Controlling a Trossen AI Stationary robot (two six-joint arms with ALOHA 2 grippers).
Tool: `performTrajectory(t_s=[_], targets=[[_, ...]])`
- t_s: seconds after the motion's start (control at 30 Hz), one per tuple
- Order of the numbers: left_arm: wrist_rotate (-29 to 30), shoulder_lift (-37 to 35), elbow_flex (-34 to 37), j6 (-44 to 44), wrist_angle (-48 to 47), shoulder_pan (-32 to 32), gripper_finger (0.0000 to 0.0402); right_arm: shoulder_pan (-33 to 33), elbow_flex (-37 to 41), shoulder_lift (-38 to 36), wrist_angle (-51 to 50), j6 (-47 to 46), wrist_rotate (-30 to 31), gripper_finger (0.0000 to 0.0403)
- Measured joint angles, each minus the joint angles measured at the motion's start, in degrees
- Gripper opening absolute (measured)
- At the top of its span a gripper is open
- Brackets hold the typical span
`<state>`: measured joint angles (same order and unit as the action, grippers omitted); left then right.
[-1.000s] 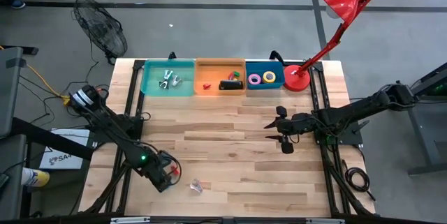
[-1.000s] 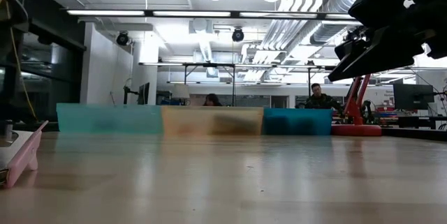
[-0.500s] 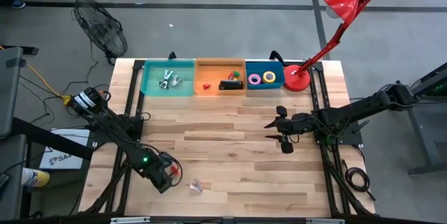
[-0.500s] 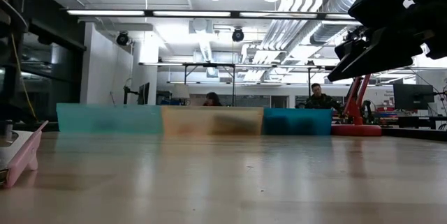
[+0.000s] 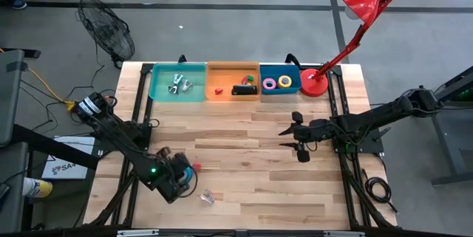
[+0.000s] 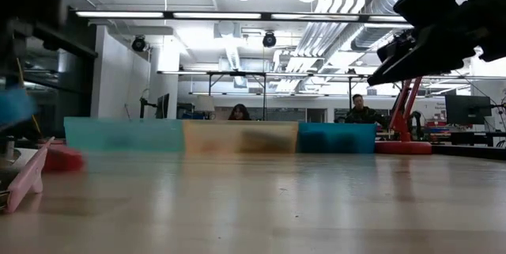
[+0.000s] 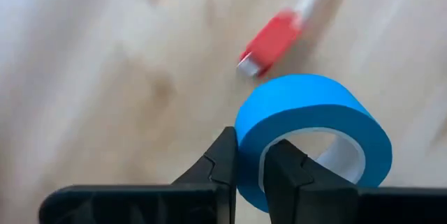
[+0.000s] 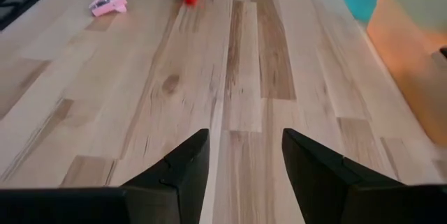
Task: Pick and place Stapler, Stapler remover, tape
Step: Put the blue tape into the blue bin
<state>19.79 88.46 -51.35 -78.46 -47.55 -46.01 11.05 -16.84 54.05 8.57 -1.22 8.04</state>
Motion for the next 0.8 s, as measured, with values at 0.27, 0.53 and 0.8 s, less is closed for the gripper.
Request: performTrajectory(t_s=[0.27,0.53,0.8], targets=[[37.70,-0.01,-6.92,18.63,-4.37,1.28,0.0035,0.00,0.00,0.01,5.91,3.84,-1.46,0.0171],[42.62,-0.03,-7.61,43.75,13.13,13.22,0.0035,-0.07,-0.02,5.81,23.19,13.29,-10.71,0.0171],[34.37,-0.04,-7.61,75.75,43.47,24.19,0.0035,-0.67,-0.02,17.33,39.83,18.06,-12.45,0.0171]])
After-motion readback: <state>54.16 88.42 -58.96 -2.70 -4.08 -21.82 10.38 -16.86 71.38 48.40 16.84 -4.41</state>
